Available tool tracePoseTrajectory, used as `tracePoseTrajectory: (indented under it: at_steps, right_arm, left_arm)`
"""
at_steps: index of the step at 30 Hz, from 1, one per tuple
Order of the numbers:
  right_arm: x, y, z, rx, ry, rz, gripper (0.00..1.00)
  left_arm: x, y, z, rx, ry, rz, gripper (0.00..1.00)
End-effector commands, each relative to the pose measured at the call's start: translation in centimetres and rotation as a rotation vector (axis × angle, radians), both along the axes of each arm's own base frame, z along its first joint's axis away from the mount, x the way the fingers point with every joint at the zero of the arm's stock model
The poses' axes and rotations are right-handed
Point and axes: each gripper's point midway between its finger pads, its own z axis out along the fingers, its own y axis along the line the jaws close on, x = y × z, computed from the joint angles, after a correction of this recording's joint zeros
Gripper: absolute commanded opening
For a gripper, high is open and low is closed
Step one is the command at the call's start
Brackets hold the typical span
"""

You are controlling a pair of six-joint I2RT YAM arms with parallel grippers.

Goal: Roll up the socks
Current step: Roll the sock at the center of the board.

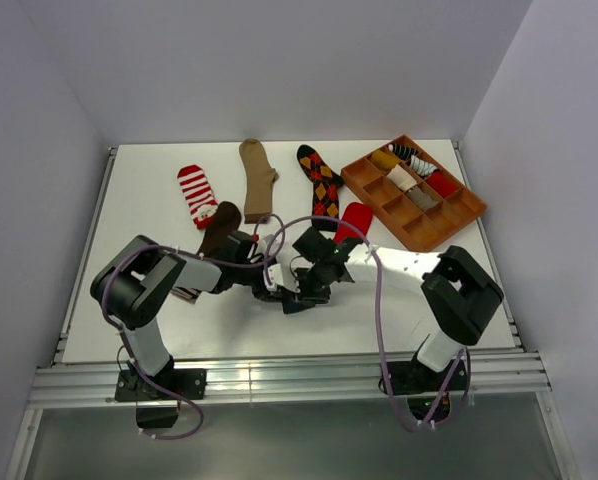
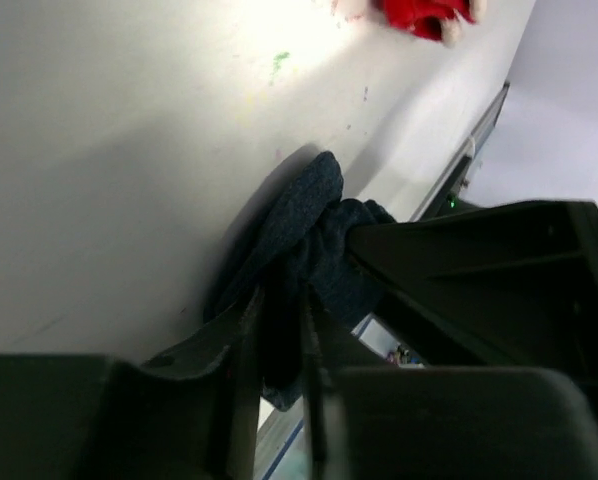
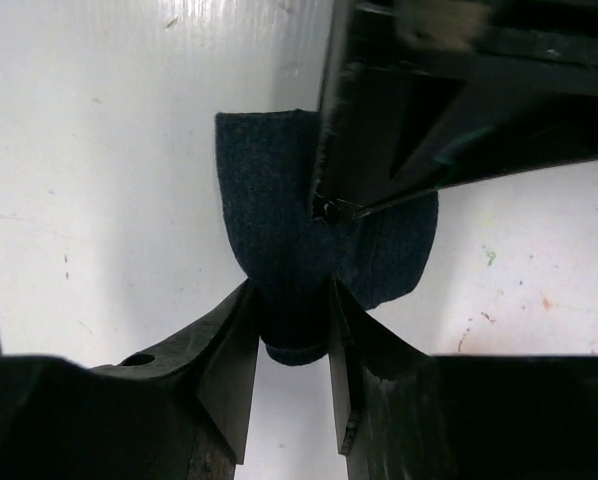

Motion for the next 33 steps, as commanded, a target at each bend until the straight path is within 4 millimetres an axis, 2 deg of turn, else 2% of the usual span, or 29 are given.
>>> tracePoseTrajectory:
  at_steps: [1, 4, 9, 11, 13, 20, 26, 33]
  right_arm:
    - [0.8, -0.1, 1.3, 0.020, 0.117, -0.048, 0.32]
    - [1.1, -0.3, 1.5, 0.014, 0.172, -0.063, 0.31]
    - [1.6, -1.0, 0.9, -0.016, 0.267, -0.096, 0.31]
    - [1.9, -1.4, 0.7, -0.027, 0.287, -0.110, 0.31]
    - [2.0, -1.5, 0.7, -0.034, 0.301, -0.113, 0.31]
    - [2.1, -1.6, 0.3, -0.062, 0.347, -0.122, 0.31]
    - [2.4, -1.4, -0.1, -0.084, 0.392, -0.134, 0.31]
    - [3.1, -1.2, -0.6, -0.110, 0.425, -0.157, 0.31]
  left_arm:
    - [-0.8, 3.3, -3.7, 0.177, 0.014, 0.093, 0.25]
    - [0.6, 2.9, -2.3, 0.125, -0.062, 0.142, 0.33]
    - [2.5, 2.7, -0.9, 0.091, -0.173, 0.211, 0.37]
    - [2.7, 3.1, -0.9, 0.090, -0.195, 0.231, 0.39]
    - [3.3, 3.1, 0.0, 0.065, -0.247, 0.254, 0.41]
    - [3.5, 4.4, 1.2, 0.054, -0.357, 0.314, 0.50]
    - [3.7, 5.6, 3.1, 0.046, -0.482, 0.345, 0.56]
    - [3.4, 5.2, 5.8, 0.015, -0.618, 0.263, 0.62]
